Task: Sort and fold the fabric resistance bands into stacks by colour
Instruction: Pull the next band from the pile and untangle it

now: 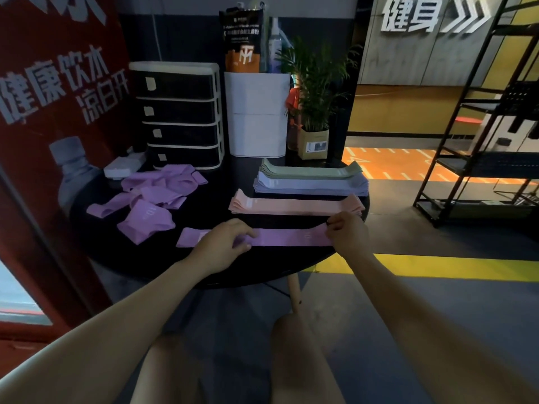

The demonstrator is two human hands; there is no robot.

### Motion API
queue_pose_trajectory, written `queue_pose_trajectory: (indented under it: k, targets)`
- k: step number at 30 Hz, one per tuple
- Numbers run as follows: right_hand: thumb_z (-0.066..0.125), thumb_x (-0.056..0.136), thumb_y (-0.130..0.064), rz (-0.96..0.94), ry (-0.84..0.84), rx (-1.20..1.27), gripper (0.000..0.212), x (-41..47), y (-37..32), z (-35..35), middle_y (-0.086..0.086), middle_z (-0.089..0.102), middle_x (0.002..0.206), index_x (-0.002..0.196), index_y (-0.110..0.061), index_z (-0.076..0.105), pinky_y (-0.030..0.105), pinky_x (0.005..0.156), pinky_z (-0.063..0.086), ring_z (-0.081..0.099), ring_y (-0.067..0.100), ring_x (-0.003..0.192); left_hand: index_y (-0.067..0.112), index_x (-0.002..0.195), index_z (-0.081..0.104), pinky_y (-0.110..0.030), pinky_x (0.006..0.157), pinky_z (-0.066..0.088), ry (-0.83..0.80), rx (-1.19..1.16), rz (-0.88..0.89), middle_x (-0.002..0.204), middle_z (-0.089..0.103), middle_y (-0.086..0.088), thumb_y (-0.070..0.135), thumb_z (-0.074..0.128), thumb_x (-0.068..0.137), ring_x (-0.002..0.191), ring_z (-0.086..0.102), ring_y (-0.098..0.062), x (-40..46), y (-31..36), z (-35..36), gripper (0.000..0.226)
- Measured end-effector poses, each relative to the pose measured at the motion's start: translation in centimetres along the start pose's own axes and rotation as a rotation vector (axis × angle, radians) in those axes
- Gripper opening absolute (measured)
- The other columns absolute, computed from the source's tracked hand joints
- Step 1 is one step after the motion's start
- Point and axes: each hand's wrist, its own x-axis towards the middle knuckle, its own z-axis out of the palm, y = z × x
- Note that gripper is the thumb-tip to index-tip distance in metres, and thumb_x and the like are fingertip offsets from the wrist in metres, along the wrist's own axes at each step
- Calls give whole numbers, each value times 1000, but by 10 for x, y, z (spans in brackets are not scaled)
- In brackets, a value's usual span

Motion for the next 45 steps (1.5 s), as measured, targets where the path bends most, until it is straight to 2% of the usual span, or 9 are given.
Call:
queue_pose_trajectory:
  k: [9,13,21,24,30,36,39,42,45]
  targets:
    - [54,86,0,-28,69,1,20,-3,2,3,14,68,101,103,0,65,21,72,35,60,26,95,14,103,70,-24,88,46,45,53,-7,97,57,12,5,59,88,95,58,-9,1,-3,2,21]
    - [53,88,0,-52,53,-28,19,-4,1,4,13,68,103,100,-2,67,24,75,41,61,25,95,14,104,69,-20,84,42,63,80,3,97,56,12,6,58,89,95,57,-8,1,-1,3,20]
    - [58,86,-4,-131,18,-120,23,5,-12,4,13,64,114,107,-5,66,33,89,46,59,27,103,16,108,67,-23,87,44,69,85,-47,110,58,5,8,58,89,102,57,-11,1,-6,-11,23]
    - [60,86,-6,-190,1,-146,22,9,-30,15,12,63,115,106,-7,67,36,86,49,59,27,103,17,110,66,-27,90,46,85,108,-74,112,57,5,9,57,89,102,57,-11,-1,-10,-24,24]
    - [60,86,-7,-298,-178,-94,21,10,-81,62,8,67,110,104,-7,69,20,80,40,61,22,102,15,112,65,-28,90,45,137,165,-128,113,56,-1,12,60,89,104,57,-17,-6,-36,-56,24]
    - [65,82,-5,-424,-403,-7,15,1,-136,127,10,71,94,97,-3,68,18,71,41,64,21,87,11,103,67,-25,82,39,228,198,-242,111,59,-5,8,63,84,103,57,-22,-20,-80,-91,20]
    - [67,81,-8,-475,-498,13,18,-5,-158,156,7,69,92,99,-4,68,13,64,40,61,15,84,10,106,65,-26,85,39,239,235,-268,112,59,-7,18,55,82,109,53,-23,-30,-101,-104,27]
    - [66,82,-10,-487,-563,35,20,-8,-179,180,11,69,101,101,-4,67,20,72,41,63,22,94,9,117,61,-29,96,39,315,223,-343,123,54,-11,10,61,85,116,51,-25,-36,-118,-115,33]
    - [63,84,-11,-509,-620,15,24,-11,-194,198,12,67,108,107,-3,65,23,75,41,61,25,102,8,121,58,-20,88,39,389,136,-417,117,54,-7,10,66,84,108,56,-23,-37,-130,-119,37]
